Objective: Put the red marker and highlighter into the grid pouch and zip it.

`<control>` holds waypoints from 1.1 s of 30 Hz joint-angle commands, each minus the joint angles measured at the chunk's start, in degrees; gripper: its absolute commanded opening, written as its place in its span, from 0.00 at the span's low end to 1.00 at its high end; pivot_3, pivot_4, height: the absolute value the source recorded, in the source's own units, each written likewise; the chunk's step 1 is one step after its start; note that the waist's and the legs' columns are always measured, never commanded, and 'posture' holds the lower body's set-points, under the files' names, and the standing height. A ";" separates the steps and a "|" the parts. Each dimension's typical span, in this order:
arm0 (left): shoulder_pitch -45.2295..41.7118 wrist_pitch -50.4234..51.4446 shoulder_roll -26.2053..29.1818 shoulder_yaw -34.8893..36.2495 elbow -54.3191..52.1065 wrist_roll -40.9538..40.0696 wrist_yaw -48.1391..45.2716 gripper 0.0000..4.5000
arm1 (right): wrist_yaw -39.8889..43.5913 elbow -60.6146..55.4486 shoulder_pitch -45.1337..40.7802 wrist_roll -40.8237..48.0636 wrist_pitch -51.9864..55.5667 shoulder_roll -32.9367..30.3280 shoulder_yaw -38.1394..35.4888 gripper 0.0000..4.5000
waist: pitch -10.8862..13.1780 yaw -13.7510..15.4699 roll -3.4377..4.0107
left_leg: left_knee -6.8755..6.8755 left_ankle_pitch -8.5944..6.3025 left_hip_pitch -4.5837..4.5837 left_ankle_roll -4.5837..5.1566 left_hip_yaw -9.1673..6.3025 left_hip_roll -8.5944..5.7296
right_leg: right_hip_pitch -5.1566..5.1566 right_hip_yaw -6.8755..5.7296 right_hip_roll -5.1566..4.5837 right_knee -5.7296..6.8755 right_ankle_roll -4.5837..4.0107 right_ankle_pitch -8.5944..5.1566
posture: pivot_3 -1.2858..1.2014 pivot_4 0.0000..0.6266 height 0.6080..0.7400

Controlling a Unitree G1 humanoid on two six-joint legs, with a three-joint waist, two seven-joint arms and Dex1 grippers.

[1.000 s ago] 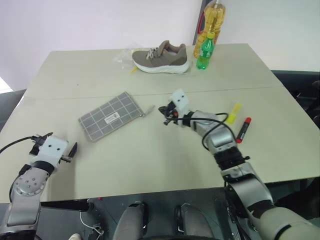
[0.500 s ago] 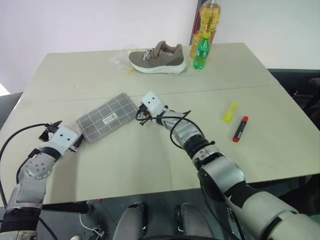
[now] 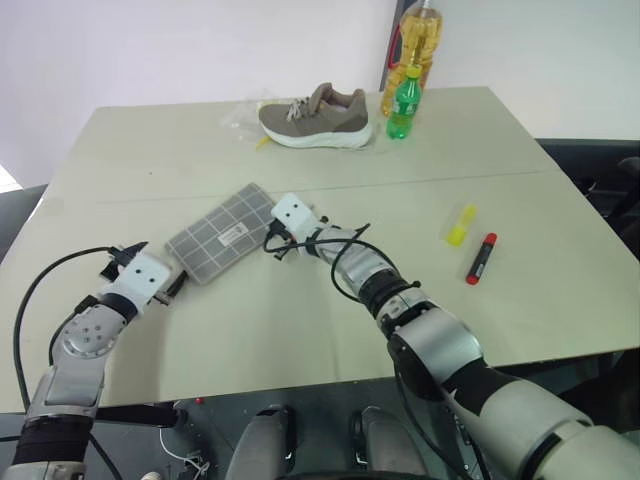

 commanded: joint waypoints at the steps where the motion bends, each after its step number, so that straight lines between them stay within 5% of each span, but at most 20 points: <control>1: 0.55 -4.41 1.86 -2.33 -0.09 0.62 -2.89 1.00 | 0.61 -0.15 -0.02 -0.57 -0.54 0.31 -0.17 0.01 | 0.00 -0.14 0.01 | -0.01 0.00 0.00 0.00 0.00 0.00 | -0.01 0.00 0.00 0.00 0.00 0.00 | 0.52 0.24 0.93; 16: 1.94 -11.57 11.04 -4.84 -0.39 -1.19 -16.83 1.00 | 0.44 -0.12 0.27 -1.14 -0.22 0.19 -0.58 0.01 | 0.00 -1.19 0.01 | -0.43 0.08 0.00 -0.08 0.03 0.00 | -0.17 0.03 0.01 -0.11 -0.02 -0.01 | 0.52 0.24 0.93; 23: -4.07 -15.91 9.50 -9.92 6.31 8.38 -10.33 1.00 | 0.62 -0.29 0.28 -1.00 -0.26 0.32 -0.69 0.01 | -0.02 -0.46 0.05 | -0.43 0.12 0.10 -0.13 0.03 -0.02 | -0.08 0.02 0.01 -0.08 -0.01 0.00 | 0.52 0.24 0.93; 30: -5.71 -19.27 8.13 -11.03 9.25 8.88 -7.31 1.00 | 0.76 -0.85 0.74 -1.11 -0.14 0.30 -0.55 0.01 | -0.03 0.11 0.06 | -0.42 0.18 0.17 -0.21 0.02 -0.02 | -0.08 0.01 0.01 0.13 0.00 -0.01 | 0.52 0.24 0.93; 33: -5.99 -20.94 7.95 -11.28 10.14 8.83 -6.97 0.79 | 0.85 -1.05 0.98 -1.23 -0.15 0.26 -0.43 0.00 | -0.04 -0.02 0.05 | -0.42 0.19 0.18 -0.21 0.02 -0.02 | -0.09 0.01 0.02 0.20 0.00 -0.01 | 0.52 0.24 0.93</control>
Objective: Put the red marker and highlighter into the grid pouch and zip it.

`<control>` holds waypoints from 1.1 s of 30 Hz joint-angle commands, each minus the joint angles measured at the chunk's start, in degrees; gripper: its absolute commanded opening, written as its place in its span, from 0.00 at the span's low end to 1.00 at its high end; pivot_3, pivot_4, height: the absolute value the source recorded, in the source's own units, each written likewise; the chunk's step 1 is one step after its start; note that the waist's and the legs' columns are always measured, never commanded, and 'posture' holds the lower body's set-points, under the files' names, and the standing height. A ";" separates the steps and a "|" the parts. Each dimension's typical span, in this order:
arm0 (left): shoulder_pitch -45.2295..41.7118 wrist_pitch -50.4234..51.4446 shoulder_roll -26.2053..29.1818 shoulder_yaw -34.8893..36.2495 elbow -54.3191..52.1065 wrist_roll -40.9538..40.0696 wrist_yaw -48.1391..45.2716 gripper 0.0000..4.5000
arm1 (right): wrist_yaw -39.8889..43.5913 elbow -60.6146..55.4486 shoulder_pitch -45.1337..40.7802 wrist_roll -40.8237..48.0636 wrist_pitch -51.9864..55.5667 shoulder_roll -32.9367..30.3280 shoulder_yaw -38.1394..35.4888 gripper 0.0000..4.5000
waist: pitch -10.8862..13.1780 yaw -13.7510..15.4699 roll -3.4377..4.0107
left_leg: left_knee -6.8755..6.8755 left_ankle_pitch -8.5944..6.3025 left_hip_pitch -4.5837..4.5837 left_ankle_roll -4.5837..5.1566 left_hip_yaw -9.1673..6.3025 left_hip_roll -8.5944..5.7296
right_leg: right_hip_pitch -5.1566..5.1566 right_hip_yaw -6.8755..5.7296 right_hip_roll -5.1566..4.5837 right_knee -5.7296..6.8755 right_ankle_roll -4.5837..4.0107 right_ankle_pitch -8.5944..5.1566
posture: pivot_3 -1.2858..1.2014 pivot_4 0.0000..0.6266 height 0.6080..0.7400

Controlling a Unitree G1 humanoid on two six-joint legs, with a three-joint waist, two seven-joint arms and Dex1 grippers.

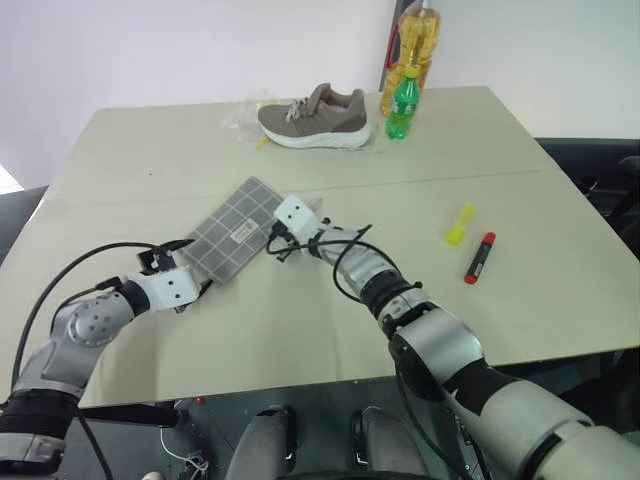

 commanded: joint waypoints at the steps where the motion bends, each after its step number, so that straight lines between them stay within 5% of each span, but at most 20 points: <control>1: 0.03 -1.70 -0.81 -1.97 2.29 0.87 0.63 0.68 | 0.31 -1.10 0.13 -0.27 -0.25 0.29 -0.17 0.00 | 0.00 -0.10 -0.01 | 0.00 0.01 0.00 0.00 0.00 0.00 | 0.01 0.00 0.01 0.03 0.00 0.00 | 0.52 0.24 0.93; 7: -0.20 -2.88 -1.95 -1.83 3.14 -0.04 2.01 0.01 | 0.70 -2.06 0.89 -0.34 -0.08 0.17 0.00 0.00 | -0.01 -0.07 -0.02 | 0.01 0.02 -0.01 -0.02 0.00 0.00 | 0.01 0.00 0.02 0.08 0.01 0.00 | 0.52 0.24 0.93; 19: 2.42 -0.02 -5.22 2.21 -3.10 -5.25 5.09 0.01 | 0.47 -9.05 3.65 -1.30 -0.35 -2.37 0.59 0.00 | -0.01 -0.07 -0.02 | 0.01 0.03 -0.04 -0.02 0.01 0.00 | 0.16 -0.01 0.04 0.08 0.02 -0.01 | 0.52 0.24 0.93; 23: 7.96 10.35 -8.24 5.86 -17.54 -16.20 2.50 0.01 | 6.69 -24.35 9.03 2.24 3.21 -7.36 -1.63 0.00 | 0.01 -0.05 -0.08 | 0.02 0.02 -0.17 -0.02 0.00 0.01 | 0.10 0.00 0.02 0.06 0.02 -0.01 | 0.52 0.24 0.93; 33: 14.33 25.50 -10.79 8.62 -36.61 -25.37 1.34 0.01 | 19.25 -50.31 18.76 9.98 14.23 -18.08 -3.62 0.00 | 0.02 -0.15 -0.09 | 0.02 0.03 -0.16 -0.01 0.00 0.14 | 0.15 0.00 0.20 -0.11 0.02 -0.02 | 0.52 0.24 0.93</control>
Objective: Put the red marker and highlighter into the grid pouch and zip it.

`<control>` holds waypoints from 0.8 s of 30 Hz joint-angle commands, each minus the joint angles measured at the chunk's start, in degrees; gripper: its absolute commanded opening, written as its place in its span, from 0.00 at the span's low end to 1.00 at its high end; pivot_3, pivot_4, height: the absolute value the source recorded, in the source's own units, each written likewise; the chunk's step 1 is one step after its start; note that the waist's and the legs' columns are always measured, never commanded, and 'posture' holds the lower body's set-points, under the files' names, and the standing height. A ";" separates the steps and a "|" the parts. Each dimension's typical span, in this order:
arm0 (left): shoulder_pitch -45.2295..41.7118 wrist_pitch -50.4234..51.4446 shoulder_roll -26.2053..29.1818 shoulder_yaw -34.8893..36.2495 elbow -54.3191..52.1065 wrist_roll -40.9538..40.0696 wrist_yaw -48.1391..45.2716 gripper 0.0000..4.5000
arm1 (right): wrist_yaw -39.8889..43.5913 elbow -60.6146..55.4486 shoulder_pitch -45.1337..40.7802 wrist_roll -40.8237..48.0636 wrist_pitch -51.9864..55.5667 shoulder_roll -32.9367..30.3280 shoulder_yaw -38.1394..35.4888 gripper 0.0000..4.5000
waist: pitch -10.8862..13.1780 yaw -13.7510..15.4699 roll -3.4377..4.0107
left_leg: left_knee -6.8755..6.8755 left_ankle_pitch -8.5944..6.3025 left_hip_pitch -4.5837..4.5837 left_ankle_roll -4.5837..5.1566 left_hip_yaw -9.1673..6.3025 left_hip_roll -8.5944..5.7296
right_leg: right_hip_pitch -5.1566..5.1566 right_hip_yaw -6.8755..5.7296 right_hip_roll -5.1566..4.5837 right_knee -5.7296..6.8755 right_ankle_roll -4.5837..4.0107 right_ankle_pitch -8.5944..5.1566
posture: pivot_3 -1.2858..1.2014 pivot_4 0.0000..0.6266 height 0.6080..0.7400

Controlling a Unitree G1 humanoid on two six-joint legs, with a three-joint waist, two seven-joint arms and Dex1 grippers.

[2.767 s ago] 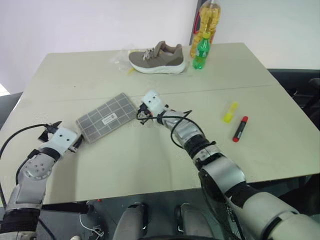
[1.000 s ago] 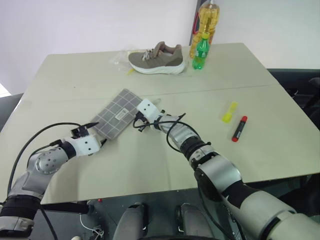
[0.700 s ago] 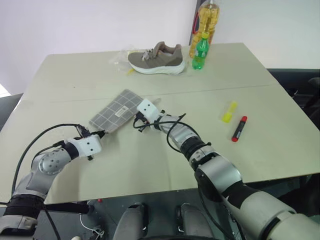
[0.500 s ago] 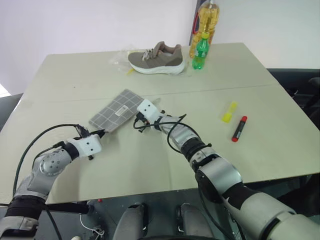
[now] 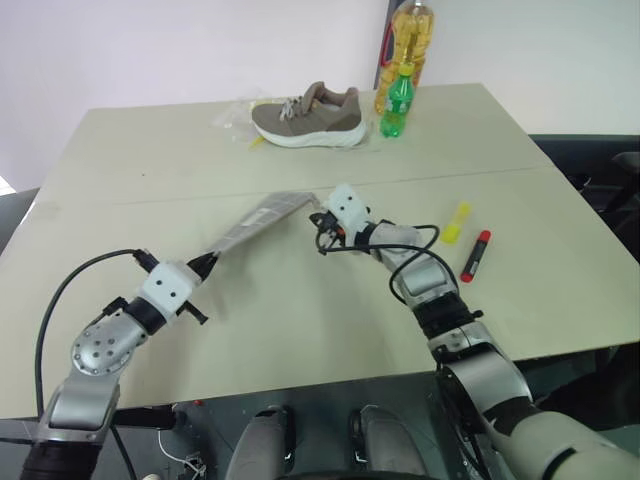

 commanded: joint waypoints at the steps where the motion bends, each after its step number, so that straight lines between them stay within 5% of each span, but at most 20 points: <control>1: 1.17 6.17 -0.09 2.68 -8.64 -5.76 -1.05 0.01 | 6.38 -9.93 0.75 6.10 4.70 -3.44 -2.49 0.00 | 0.01 0.21 -0.01 | 0.01 0.00 0.00 0.00 0.00 0.00 | 0.01 0.00 0.01 0.00 0.00 0.00 | 0.52 0.24 0.93; 3: 1.59 9.06 0.06 3.11 -10.52 -7.63 -1.84 0.01 | 8.38 -12.27 1.32 8.21 7.22 -4.98 -3.06 0.00 | 0.01 0.36 -0.01 | 0.06 0.00 0.00 0.00 0.00 0.00 | 0.09 -0.01 0.01 -0.08 0.00 0.00 | 0.52 0.24 0.93; 5: 1.63 11.54 -0.02 3.73 -11.73 -9.97 -2.56 0.00 | 9.86 -14.70 2.37 8.97 8.43 -7.53 -3.44 0.12 | 0.00 0.44 -0.02 | 0.07 0.00 0.01 0.00 -0.03 0.01 | 0.16 -0.02 0.03 -0.19 0.00 0.00 | 0.52 0.24 0.93; 10: 1.41 15.46 -0.69 4.26 -14.06 -13.70 -3.52 0.00 | 11.10 -19.71 4.22 10.77 11.29 -12.65 -4.86 0.63 | 0.02 0.45 -0.04 | 0.08 0.00 0.00 0.01 -0.04 0.01 | 0.20 -0.03 0.07 -0.28 0.00 -0.01 | 0.52 0.24 0.93; 24: -0.53 17.94 -2.56 1.60 -14.66 -14.37 -5.10 0.00 | 3.05 -12.82 1.72 10.18 11.11 -12.21 -6.71 0.58 | 0.02 0.44 -0.07 | 0.10 0.00 0.01 0.01 -0.03 0.04 | 0.23 -0.02 0.17 -0.31 0.01 -0.01 | 0.52 0.24 0.93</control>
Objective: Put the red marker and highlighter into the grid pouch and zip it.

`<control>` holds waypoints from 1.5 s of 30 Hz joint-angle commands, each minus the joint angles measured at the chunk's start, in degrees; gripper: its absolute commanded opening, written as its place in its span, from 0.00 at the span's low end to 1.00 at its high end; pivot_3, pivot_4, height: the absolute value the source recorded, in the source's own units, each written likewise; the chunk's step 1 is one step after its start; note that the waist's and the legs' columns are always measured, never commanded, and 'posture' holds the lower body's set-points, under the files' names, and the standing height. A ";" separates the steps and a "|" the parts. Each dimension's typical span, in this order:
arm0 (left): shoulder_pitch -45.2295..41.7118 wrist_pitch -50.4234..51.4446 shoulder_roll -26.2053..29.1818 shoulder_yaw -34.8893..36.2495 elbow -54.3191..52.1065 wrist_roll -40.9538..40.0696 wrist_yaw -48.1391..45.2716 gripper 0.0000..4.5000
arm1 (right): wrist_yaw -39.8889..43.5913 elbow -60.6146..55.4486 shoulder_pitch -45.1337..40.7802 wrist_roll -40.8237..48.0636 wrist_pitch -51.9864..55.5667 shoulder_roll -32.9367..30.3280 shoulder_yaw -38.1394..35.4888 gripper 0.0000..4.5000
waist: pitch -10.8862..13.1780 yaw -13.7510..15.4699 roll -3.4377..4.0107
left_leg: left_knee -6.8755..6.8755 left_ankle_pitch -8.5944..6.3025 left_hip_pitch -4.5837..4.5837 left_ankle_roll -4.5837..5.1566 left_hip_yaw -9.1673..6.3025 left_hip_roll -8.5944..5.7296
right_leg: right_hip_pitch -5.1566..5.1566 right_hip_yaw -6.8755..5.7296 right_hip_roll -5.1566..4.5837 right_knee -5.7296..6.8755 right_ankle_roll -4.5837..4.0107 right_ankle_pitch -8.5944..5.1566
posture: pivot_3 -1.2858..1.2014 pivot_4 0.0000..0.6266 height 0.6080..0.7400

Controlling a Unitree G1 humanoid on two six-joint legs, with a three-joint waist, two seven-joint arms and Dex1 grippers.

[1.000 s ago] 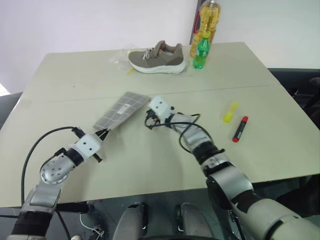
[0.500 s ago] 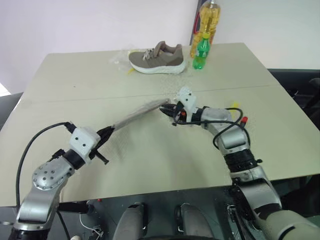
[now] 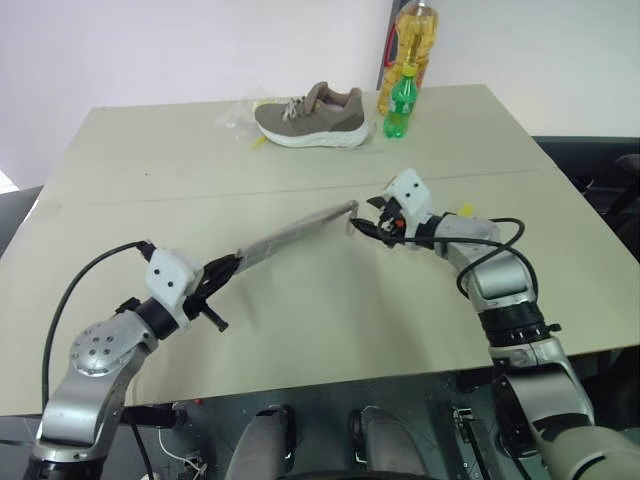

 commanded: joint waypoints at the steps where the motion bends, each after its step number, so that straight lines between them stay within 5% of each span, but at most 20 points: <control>1: -0.81 -0.71 -0.09 -0.07 -1.63 0.20 -0.27 0.00 | -0.68 -0.48 -2.20 1.48 -0.37 0.76 -1.51 0.51 | 0.00 0.05 0.00 | 0.01 0.00 0.00 0.00 0.00 0.00 | 0.00 0.00 0.00 0.00 0.00 0.00 | 0.52 0.24 0.93; 6: -1.04 -1.19 -0.62 -0.98 -1.34 1.41 0.11 0.00 | -0.47 -0.86 -2.20 1.20 0.25 0.68 -0.50 0.01 | 0.00 0.13 0.00 | 0.07 0.00 0.00 0.00 -0.01 0.00 | 0.06 -0.01 0.00 0.00 0.00 0.00 | 0.52 0.24 0.93; 29: -10.79 -2.88 -12.52 -15.54 7.21 13.27 5.99 0.00 | 4.81 -20.06 -0.29 -7.04 3.20 -3.75 13.32 0.01 | 0.00 1.14 -0.01 | 0.42 -0.07 -0.01 0.11 -0.04 0.02 | 0.20 -0.03 0.08 0.05 0.06 -0.02 | 0.52 0.24 0.93; 45: -19.12 -8.85 -18.12 -17.23 19.65 15.12 5.88 0.00 | 10.38 -31.55 2.02 -6.82 6.41 -8.04 15.54 0.01 | 0.01 1.37 -0.05 | 0.65 -0.17 -0.04 0.26 -0.07 0.02 | 0.28 -0.05 0.03 0.05 0.11 -0.06 | 0.52 0.24 0.93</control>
